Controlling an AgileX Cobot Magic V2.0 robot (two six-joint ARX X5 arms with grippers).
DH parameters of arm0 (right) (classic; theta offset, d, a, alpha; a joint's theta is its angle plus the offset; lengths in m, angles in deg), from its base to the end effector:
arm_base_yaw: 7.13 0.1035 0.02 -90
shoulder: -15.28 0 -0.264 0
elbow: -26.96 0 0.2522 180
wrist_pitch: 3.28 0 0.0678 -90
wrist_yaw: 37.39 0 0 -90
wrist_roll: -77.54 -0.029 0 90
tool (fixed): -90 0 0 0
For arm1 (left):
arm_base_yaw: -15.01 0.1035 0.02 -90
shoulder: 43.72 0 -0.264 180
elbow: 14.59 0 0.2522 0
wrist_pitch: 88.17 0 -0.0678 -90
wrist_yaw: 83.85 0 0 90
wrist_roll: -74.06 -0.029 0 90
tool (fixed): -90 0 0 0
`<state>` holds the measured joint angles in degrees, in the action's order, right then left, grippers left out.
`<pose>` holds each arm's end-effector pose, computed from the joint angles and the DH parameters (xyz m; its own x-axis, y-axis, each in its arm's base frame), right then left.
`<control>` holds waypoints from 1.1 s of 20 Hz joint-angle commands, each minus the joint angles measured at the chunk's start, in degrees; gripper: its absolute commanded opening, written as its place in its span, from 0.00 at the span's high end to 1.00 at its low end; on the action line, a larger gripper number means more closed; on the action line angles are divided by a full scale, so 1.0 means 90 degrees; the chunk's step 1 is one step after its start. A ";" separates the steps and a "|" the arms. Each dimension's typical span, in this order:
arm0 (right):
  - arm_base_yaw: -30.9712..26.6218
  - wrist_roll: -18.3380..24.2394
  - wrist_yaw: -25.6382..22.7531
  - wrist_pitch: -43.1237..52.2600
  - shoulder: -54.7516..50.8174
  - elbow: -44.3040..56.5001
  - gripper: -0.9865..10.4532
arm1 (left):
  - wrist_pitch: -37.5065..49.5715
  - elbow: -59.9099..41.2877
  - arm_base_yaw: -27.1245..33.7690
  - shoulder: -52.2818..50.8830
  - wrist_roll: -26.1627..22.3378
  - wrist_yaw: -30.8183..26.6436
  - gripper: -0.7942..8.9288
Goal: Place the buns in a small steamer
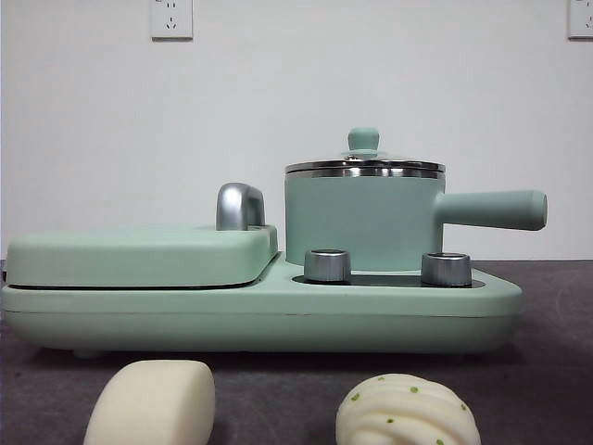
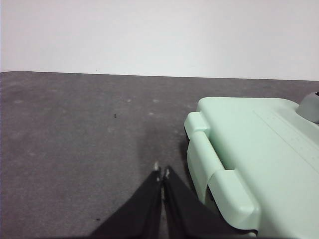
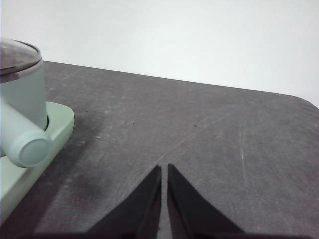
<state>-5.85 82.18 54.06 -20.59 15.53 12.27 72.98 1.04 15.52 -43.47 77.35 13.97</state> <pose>0.0969 0.0029 0.1627 0.9976 0.0476 -0.0501 -0.0515 0.9955 -0.0795 0.0956 -0.0031 0.1657 0.9901 -0.1273 -0.0600 0.1233 0.9902 -0.0655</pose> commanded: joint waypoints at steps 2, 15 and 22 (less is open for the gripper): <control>0.0005 -0.0112 0.0002 0.0311 -0.0005 0.0032 0.90 | 0.0070 -0.0119 0.0005 -0.0002 0.1003 0.0015 0.91; -0.0002 -0.2125 -0.0559 0.0248 -0.0002 0.0029 0.90 | 0.0194 -0.0119 0.0005 0.0000 0.3315 0.0012 0.91; 0.0007 -0.3096 -0.0141 0.0204 -0.0002 -0.0138 0.90 | 0.0641 -0.0102 0.0005 0.0000 0.3400 0.0012 0.91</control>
<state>-5.85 58.25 52.29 -19.41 15.53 12.09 77.07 1.04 15.52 -43.45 106.94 13.97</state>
